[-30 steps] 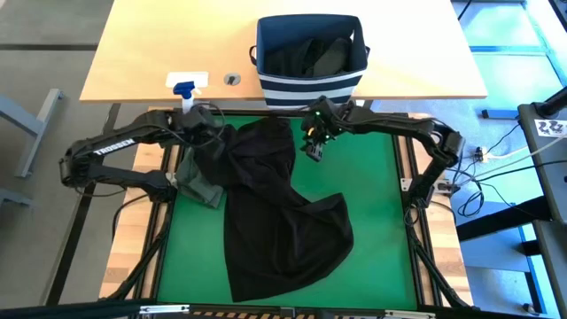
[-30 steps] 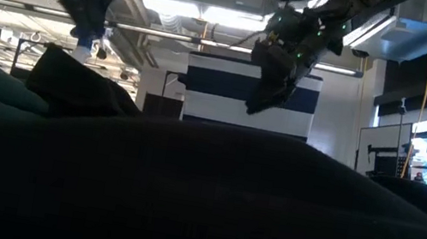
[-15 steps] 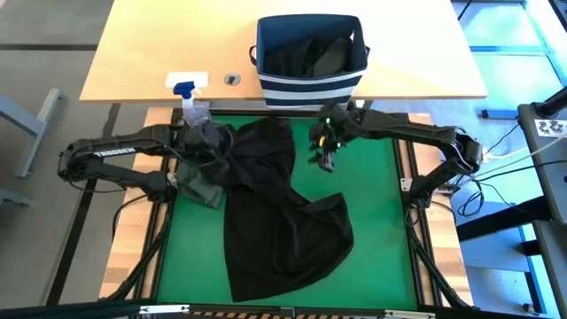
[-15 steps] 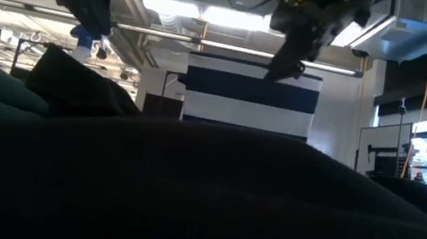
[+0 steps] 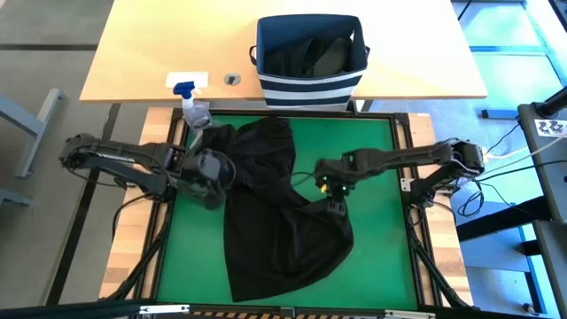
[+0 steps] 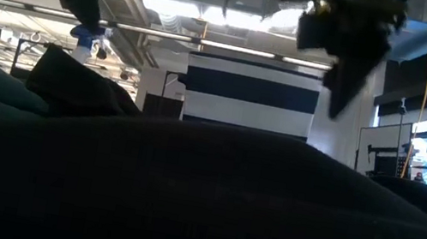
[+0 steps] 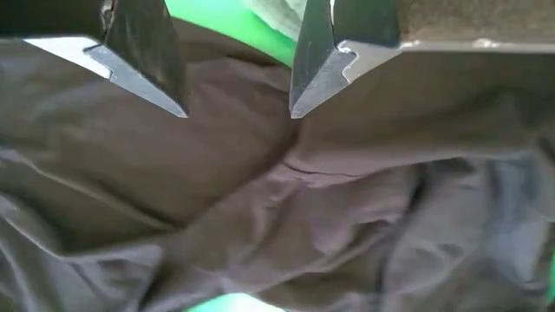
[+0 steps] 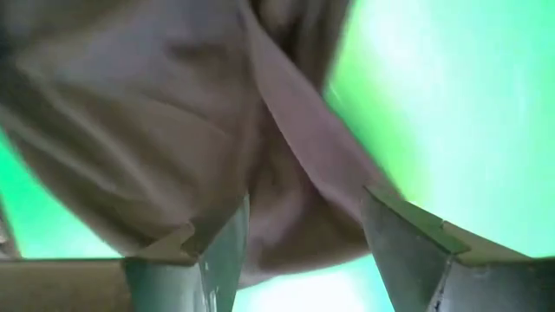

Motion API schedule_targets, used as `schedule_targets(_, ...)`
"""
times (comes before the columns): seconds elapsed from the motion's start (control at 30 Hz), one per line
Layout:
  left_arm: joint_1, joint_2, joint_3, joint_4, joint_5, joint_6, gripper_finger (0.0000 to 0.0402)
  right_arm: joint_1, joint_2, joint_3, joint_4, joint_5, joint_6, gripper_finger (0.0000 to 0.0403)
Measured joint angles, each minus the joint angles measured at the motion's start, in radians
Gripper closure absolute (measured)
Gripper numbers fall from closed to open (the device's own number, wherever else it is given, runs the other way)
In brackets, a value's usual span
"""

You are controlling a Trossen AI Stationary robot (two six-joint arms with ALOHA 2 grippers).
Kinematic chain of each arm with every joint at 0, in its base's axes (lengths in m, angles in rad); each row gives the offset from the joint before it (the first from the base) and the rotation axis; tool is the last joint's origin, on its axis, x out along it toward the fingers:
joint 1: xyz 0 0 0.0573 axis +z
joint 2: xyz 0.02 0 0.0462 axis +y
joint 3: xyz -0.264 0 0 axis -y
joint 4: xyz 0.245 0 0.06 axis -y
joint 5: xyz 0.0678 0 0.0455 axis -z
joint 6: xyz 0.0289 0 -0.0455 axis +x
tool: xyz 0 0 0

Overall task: Fold Laundry from Bin
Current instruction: Fold the black shirt

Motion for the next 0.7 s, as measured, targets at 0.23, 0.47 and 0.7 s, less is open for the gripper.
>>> schedule_targets(0.23,-0.111,0.000,0.000,-0.001,-0.079,0.007,0.0211,-0.031,0.002,-0.189,0.072,0.045,0.142,0.0180)
schedule_targets(0.47,-0.158,0.000,0.000,-0.002,-0.136,0.008,0.0211,-0.074,0.017,-0.282,0.229,0.068,0.169,0.0180)
schedule_targets(0.7,-0.162,0.000,0.000,-0.001,-0.144,0.007,0.0211,-0.078,0.052,-0.338,0.285,0.050,0.166,0.0232)
